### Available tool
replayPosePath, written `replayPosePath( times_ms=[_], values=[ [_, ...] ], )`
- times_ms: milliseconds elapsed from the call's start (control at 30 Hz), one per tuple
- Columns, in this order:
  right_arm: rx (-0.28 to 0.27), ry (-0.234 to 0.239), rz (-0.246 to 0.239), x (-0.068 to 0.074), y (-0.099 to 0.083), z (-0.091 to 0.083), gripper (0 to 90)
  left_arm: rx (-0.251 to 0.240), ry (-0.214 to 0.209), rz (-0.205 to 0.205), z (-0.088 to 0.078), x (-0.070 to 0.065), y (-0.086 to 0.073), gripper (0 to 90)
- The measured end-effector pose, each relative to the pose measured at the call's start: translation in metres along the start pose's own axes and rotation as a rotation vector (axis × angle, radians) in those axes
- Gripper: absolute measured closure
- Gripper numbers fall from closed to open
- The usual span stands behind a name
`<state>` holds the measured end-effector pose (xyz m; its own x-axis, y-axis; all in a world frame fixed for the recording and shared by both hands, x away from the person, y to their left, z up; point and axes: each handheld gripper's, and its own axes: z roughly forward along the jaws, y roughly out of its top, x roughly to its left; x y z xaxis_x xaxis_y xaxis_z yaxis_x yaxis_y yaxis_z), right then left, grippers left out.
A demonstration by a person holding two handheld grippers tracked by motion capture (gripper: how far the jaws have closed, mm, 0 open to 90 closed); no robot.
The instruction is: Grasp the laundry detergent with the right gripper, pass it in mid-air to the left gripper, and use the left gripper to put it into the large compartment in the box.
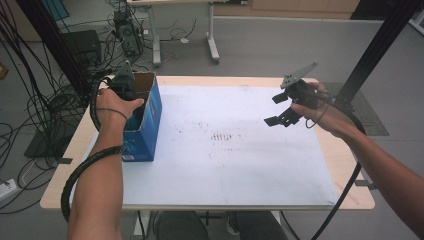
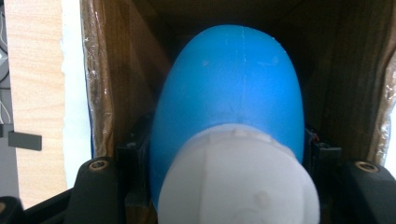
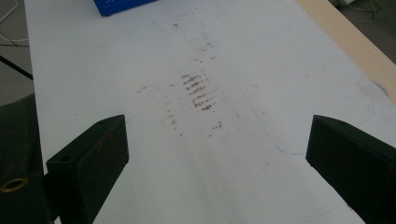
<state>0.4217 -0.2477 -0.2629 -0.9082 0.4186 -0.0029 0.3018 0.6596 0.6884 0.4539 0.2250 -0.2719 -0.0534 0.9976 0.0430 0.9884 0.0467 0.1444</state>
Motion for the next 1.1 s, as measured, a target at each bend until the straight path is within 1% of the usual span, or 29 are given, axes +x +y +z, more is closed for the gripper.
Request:
replayPosePath(
  times_ms=[433,1100],
  values=[
    [-0.001,-0.008,-0.004,-0.0009,0.0000,-0.0017,5.9,0.002,0.003,0.000,-0.0003,-0.0010,-0.0006,36.3],
    [-0.001,-0.001,-0.003,-0.0002,-0.0006,-0.0006,5.9,0.001,0.004,0.000,-0.0005,-0.0021,-0.0013,36.1]
  ],
)
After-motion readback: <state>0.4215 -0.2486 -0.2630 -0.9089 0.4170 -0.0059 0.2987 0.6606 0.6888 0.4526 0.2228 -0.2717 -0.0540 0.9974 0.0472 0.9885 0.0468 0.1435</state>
